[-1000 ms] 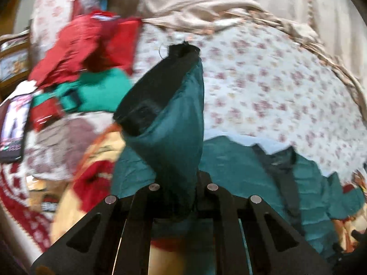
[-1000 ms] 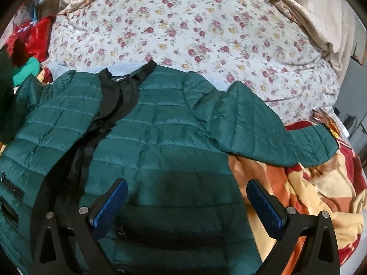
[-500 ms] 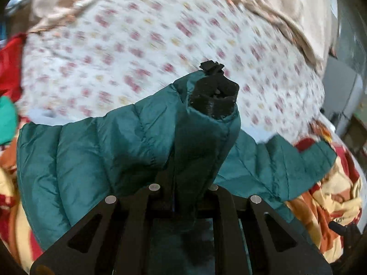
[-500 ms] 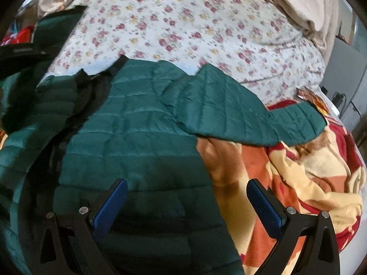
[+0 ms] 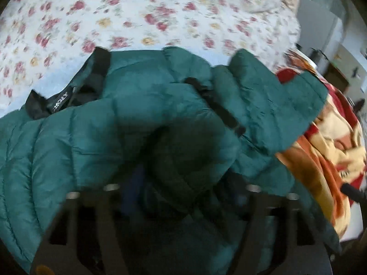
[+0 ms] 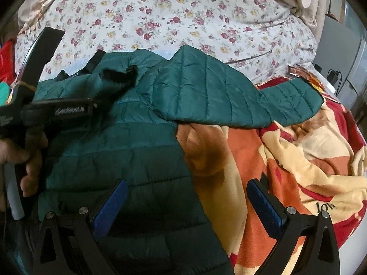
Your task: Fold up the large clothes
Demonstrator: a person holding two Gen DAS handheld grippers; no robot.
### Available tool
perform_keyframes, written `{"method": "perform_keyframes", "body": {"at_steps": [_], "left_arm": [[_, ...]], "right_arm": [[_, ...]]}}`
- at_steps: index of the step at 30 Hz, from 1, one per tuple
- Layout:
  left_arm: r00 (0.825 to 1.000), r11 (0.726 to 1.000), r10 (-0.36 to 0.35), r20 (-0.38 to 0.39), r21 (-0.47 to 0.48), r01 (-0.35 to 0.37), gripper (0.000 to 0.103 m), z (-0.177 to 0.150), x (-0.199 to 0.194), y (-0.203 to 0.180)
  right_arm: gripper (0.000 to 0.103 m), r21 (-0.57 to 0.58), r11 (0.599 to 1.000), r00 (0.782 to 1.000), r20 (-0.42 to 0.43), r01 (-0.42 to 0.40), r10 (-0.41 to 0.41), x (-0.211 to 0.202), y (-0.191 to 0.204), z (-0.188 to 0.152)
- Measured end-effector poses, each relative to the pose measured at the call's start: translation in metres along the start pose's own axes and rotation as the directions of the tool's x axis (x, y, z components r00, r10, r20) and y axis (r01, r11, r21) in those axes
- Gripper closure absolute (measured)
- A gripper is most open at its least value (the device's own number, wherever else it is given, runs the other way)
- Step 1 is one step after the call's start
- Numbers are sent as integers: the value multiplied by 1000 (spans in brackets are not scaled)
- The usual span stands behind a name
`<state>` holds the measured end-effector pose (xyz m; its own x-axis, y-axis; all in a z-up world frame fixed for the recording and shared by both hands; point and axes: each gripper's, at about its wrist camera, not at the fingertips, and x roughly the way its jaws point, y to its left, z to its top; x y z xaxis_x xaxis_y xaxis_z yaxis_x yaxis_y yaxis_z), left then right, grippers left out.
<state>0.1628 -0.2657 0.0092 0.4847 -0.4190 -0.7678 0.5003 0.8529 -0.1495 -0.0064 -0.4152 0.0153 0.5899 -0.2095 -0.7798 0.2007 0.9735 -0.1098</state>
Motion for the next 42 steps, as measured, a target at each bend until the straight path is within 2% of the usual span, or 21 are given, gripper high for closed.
{"method": "perform_keyframes", "body": {"at_steps": [4, 7, 9, 11, 12, 14, 16, 18, 20, 22, 24, 26, 27, 29, 31, 36, 38, 41, 42], "left_arm": [[1000, 999, -16, 6, 44, 15, 25, -13, -28, -3], [998, 998, -18, 56, 59, 15, 25, -37, -70, 14], [995, 998, 41, 87, 51, -46, 25, -51, -94, 36], [984, 990, 143, 109, -9, -143, 25, -59, -114, 70], [974, 981, 194, 114, -42, -190, 25, -62, -122, 87], [945, 950, 305, 118, -113, -292, 25, -61, -136, 123], [918, 915, 380, 115, -190, -355, 25, -60, -146, 157], [906, 891, 408, 113, -267, -368, 25, -63, -149, 184], [908, 867, 407, 96, -355, -351, 25, -68, -142, 211], [917, 848, 396, 49, -403, -345, 25, -74, -127, 228], [927, 841, 375, 11, -424, -335, 25, -74, -115, 235], [942, 840, 335, -24, -444, -310, 23, -76, -102, 241], [952, 840, 306, -33, -462, -285, 21, -77, -98, 243], [960, 835, 275, -48, -483, -264, 17, -79, -93, 245], [968, 834, 244, -50, -499, -236, 17, -81, -92, 245], [958, 839, 285, -42, -472, -270, 17, -81, -97, 236], [951, 840, 305, -46, -457, -292, 17, -80, -96, 232], [948, 839, 313, -53, -453, -302, 17, -79, -94, 233], [948, 839, 313, -54, -451, -303, 17, -78, -94, 232]], "right_arm": [[0, 35, 999, 999, 32, 3, -4, -6, -3, 3], [0, 85, 996, 997, 79, -22, 15, -15, -10, 8], [0, 98, 995, 994, 102, -33, 23, -19, -11, 14], [0, 105, 988, 987, 119, -117, 104, -18, -9, 32], [0, 104, 984, 984, 115, -146, 134, -16, -6, 39], [0, 79, 971, 969, 120, -225, 214, -9, 9, 61], [0, 4, 952, 946, 115, -306, 304, 2, 41, 84], [0, -71, 917, 911, 105, -392, 398, 13, 76, 101], [0, -121, 881, 879, 89, -458, 469, 26, 103, 110], [0, -121, 864, 867, 43, -489, 497, 48, 117, 114], [1, -88, 868, 871, -7, -489, 490, 79, 117, 114], [10, -25, 898, 896, -90, -439, 436, 116, 103, 112], [14, -4, 899, 895, -97, -438, 436, 123, 98, 113], [20, 34, 896, 891, -90, -443, 444, 130, 86, 118], [23, 13, 910, 906, -85, -414, 414, 128, 87, 119], [22, -40, 930, 929, -80, -366, 363, 121, 105, 118], [22, -49, 930, 931, -43, -364, 362, 105, 111, 121], [22, -108, 892, 885, 123, -438, 449, 69, 123, 135], [19, -127, 889, 878, 148, -440, 455, 63, 127, 136]]}}
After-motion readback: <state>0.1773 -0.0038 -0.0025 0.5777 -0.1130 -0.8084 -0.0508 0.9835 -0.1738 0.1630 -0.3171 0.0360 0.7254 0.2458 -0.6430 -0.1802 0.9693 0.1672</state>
